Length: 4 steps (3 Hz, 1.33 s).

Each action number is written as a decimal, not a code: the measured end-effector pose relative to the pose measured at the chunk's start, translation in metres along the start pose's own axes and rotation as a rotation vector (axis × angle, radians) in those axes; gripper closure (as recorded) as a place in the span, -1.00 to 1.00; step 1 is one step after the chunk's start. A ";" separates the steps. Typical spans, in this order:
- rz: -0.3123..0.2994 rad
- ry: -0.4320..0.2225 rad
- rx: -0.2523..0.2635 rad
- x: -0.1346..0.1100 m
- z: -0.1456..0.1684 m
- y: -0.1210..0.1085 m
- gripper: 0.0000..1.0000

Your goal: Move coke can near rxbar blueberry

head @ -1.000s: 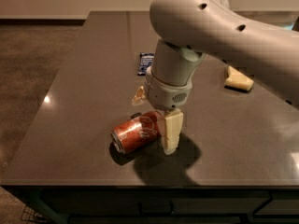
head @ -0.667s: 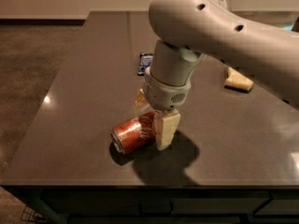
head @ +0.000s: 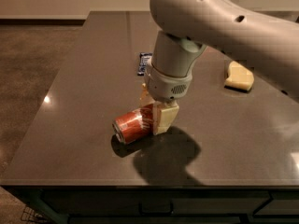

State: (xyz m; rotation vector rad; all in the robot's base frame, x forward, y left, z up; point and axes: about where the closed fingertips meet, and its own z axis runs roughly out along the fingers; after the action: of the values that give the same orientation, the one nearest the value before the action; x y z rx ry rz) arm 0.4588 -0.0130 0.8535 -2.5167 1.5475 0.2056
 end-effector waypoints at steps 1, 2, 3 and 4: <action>0.081 0.022 0.044 0.012 -0.017 -0.024 0.94; 0.193 0.040 0.090 0.036 -0.032 -0.054 1.00; 0.280 0.039 0.136 0.057 -0.042 -0.081 1.00; 0.341 0.041 0.171 0.078 -0.044 -0.104 1.00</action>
Offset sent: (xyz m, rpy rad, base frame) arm 0.1113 -0.0321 0.0437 0.0025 -0.0726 -0.3647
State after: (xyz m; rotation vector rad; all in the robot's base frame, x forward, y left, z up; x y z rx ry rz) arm 0.5878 -0.0450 0.8879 -2.1303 1.9155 0.0626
